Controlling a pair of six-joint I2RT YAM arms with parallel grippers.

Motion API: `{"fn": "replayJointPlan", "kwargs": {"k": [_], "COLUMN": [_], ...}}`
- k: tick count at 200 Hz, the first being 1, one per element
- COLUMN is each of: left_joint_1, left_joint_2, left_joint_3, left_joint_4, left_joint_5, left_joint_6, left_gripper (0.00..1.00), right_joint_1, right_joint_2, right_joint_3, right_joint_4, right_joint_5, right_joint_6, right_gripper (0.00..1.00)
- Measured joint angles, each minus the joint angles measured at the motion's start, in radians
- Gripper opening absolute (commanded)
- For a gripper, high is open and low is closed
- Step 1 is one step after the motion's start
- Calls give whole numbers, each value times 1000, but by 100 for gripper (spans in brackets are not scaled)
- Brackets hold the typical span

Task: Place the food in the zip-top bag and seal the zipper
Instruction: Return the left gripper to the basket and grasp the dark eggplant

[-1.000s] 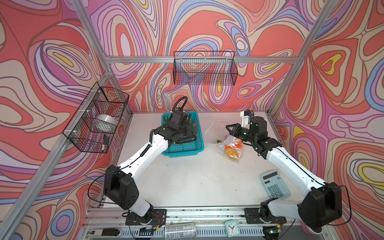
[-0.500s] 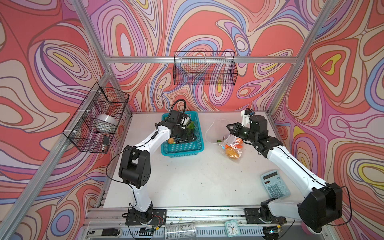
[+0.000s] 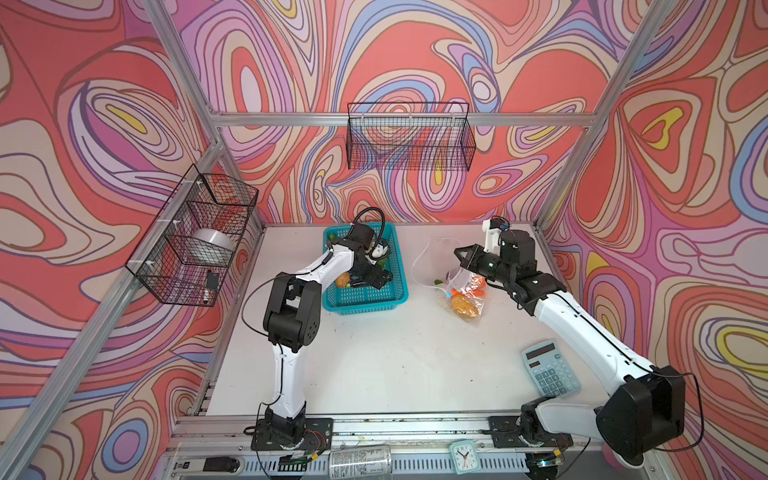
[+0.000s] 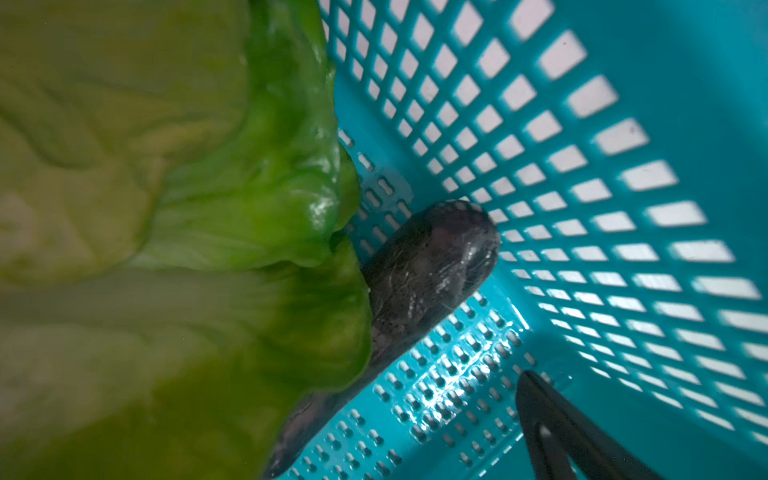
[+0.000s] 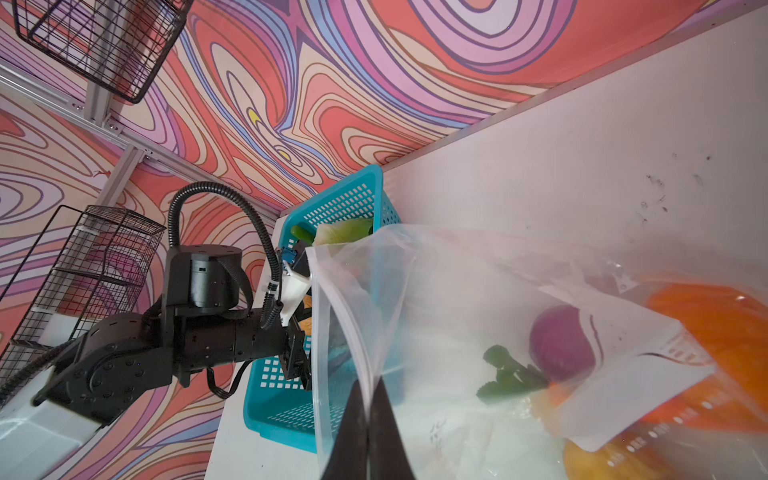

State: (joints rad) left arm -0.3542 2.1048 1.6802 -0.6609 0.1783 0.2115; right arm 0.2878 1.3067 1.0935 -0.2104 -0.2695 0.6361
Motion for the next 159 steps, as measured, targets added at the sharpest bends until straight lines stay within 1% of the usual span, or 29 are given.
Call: {"fn": "replayJointPlan", "kwargs": {"k": [31,46,84,97,129,148,159], "left_joint_1": [0,0,0,0,0,0,0], "left_joint_2": [43,64,90,95,100,100,100], "left_joint_3": [27,37,41,41,41,41,41], "left_joint_4": [-25,-47,-77,-81,-82,-82,-82], "left_joint_5": [-16,-20,-22,-22,-28,-31,-31], "left_joint_6": [13,11,0,-3,-6,-6,-6], "left_gripper": [98,92,71,66,59,51,49], "right_joint_1": [0,0,0,0,0,0,0], "right_joint_2": [-2,-2,-2,-2,-2,-2,-2], "right_joint_3": [0,0,0,0,0,0,0], "right_joint_4": [-11,-13,-14,-14,-14,-14,-14], "right_joint_5": [5,8,8,8,8,8,8], "right_joint_6": [-5,-6,-5,-3,1,2,3], "right_gripper": [0,0,0,0,0,0,0]}}
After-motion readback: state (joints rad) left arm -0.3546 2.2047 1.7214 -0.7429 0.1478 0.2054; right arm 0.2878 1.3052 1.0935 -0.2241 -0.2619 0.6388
